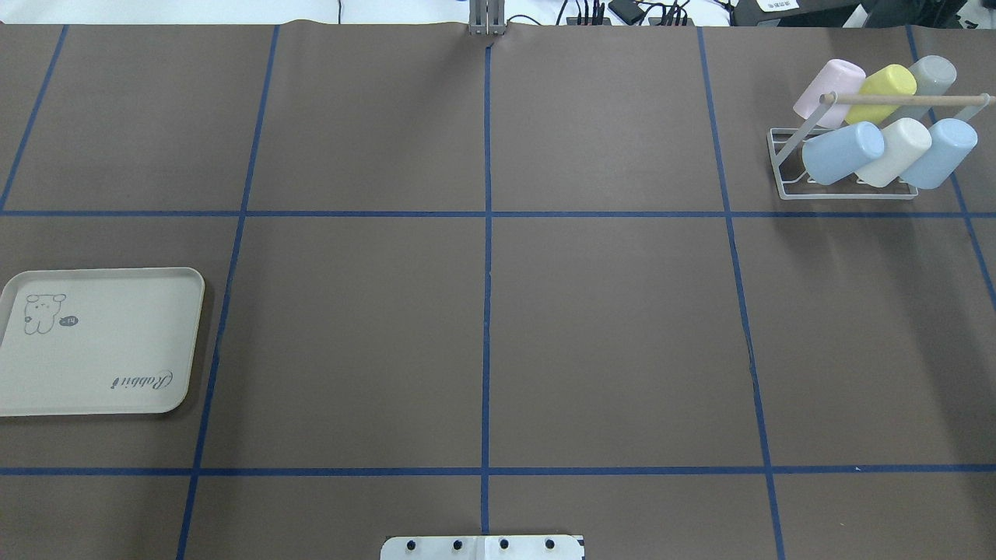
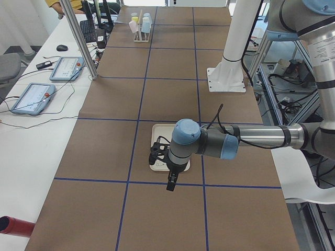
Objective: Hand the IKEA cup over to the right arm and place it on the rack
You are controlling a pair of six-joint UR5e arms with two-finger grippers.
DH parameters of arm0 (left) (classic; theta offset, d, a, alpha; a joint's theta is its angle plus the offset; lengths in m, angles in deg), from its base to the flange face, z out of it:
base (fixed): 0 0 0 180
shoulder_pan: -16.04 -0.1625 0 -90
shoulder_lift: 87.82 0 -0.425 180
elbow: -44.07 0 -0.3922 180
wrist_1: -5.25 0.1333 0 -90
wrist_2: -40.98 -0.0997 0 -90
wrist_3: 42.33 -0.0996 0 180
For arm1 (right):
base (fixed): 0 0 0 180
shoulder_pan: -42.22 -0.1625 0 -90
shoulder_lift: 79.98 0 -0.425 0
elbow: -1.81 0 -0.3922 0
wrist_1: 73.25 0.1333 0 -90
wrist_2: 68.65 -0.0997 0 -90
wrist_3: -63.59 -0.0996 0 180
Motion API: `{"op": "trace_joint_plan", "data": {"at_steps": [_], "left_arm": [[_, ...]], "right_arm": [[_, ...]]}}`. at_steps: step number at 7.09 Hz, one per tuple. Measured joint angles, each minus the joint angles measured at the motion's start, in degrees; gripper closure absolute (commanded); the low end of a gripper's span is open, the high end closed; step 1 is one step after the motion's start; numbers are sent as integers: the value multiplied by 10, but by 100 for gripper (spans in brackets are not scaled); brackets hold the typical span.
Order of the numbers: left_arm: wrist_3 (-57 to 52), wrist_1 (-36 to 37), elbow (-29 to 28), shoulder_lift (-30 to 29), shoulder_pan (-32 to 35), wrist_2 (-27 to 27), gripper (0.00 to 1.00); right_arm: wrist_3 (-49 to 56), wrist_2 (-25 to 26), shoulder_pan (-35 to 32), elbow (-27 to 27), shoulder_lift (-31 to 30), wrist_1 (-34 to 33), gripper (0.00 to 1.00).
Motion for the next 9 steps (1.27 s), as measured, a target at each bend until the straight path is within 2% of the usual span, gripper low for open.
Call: {"op": "trace_joint_plan", "data": {"at_steps": [9], "left_arm": [[0,1,-22,4,1,0,0]], "right_arm": [[-1,-1,0,1,0,0,0]]}}
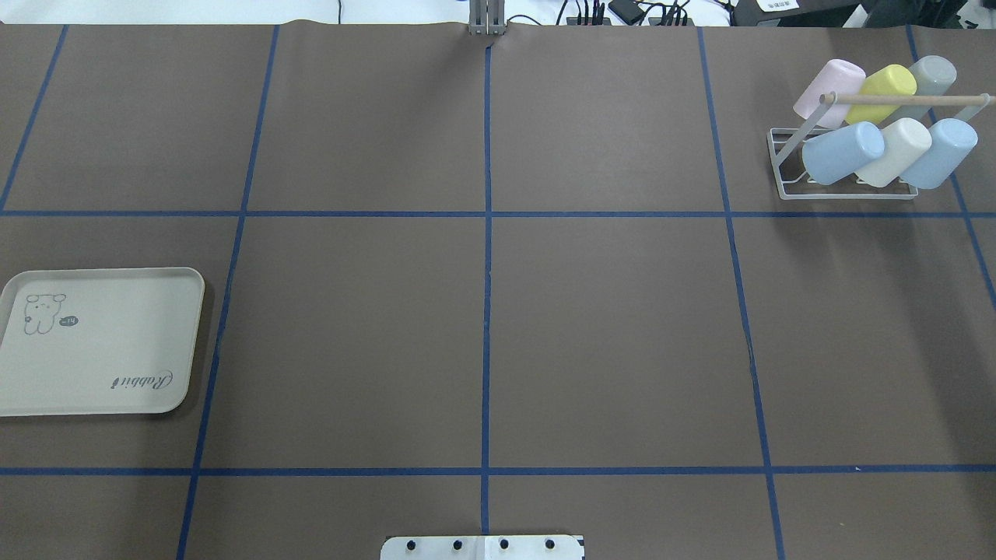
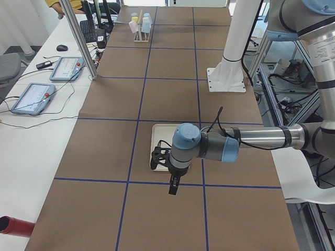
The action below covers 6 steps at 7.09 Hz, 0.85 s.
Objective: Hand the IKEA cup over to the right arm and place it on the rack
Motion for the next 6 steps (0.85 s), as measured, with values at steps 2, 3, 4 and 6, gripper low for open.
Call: {"op": "trace_joint_plan", "data": {"at_steps": [2,3,4,6], "left_arm": [[-1,-1,-9,-3,0,0,0],[-1,-1,-10,-3,-1,0,0],[-1,0,-11,-2,-1,0,0],[-1,0,-11,-2,-1,-1,0]], "right_arm": [[0,0,0,-1,0,0,0],[-1,1,0,-2,0,0,0],[-1,1,0,-2,0,0,0],[-1,1,0,-3,0,0,0]]}}
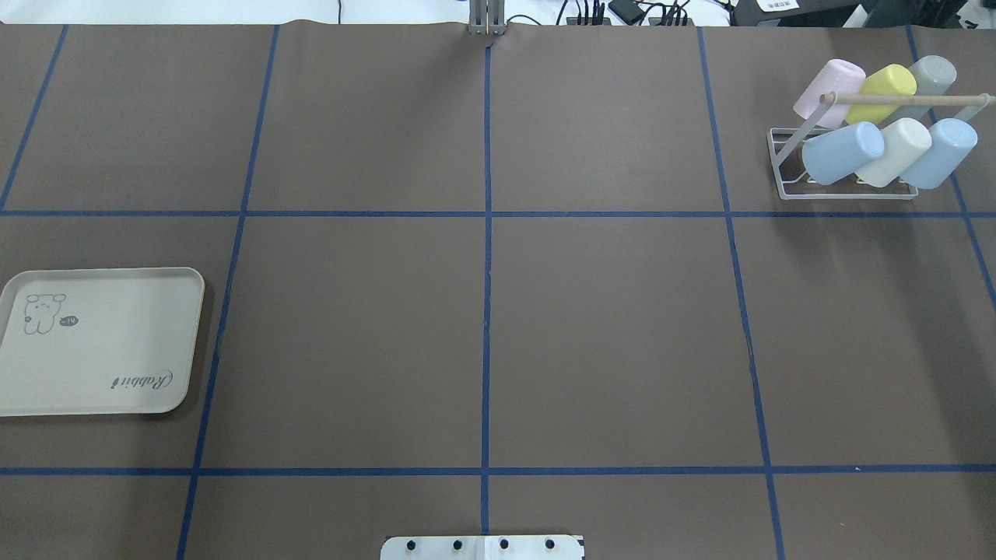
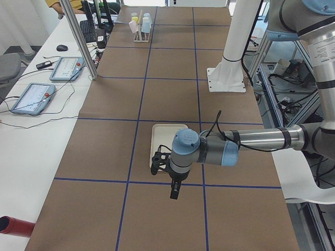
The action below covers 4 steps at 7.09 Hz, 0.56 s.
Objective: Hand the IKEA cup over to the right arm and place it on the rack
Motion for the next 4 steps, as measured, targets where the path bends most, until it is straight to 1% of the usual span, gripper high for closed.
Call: {"op": "trace_joint_plan", "data": {"at_steps": [4], "left_arm": [[-1,-5,1,-4,0,0,0]], "right_arm": [[0,0,0,-3,-1,-1,0]]}}
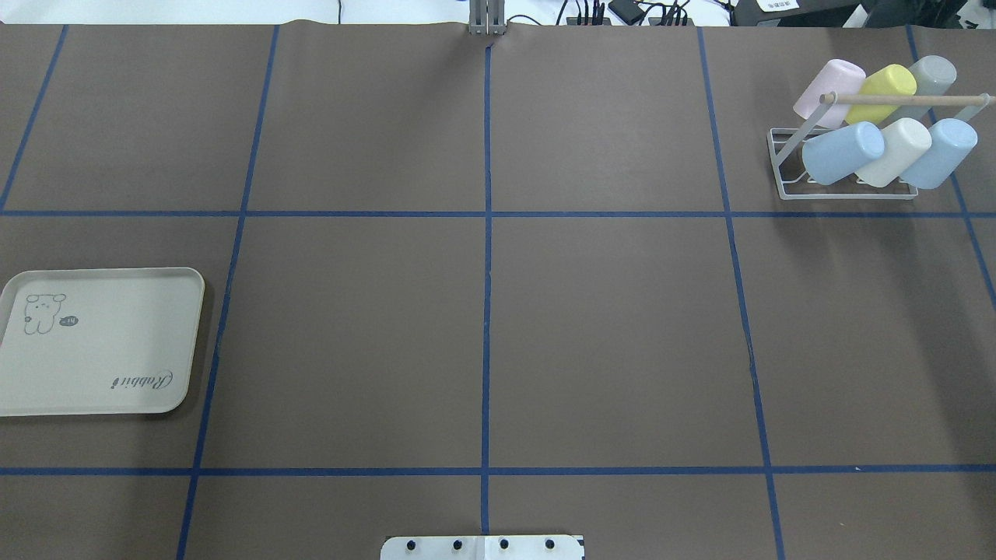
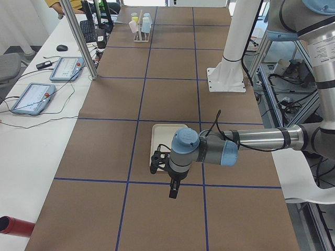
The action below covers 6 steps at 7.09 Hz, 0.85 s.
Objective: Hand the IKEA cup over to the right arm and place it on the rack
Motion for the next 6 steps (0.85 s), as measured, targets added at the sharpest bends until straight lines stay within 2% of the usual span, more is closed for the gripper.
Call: {"op": "trace_joint_plan", "data": {"at_steps": [6], "left_arm": [[-2,-7,1,-9,0,0,0]], "right_arm": [[1,0,0,0,-6,0,0]]}}
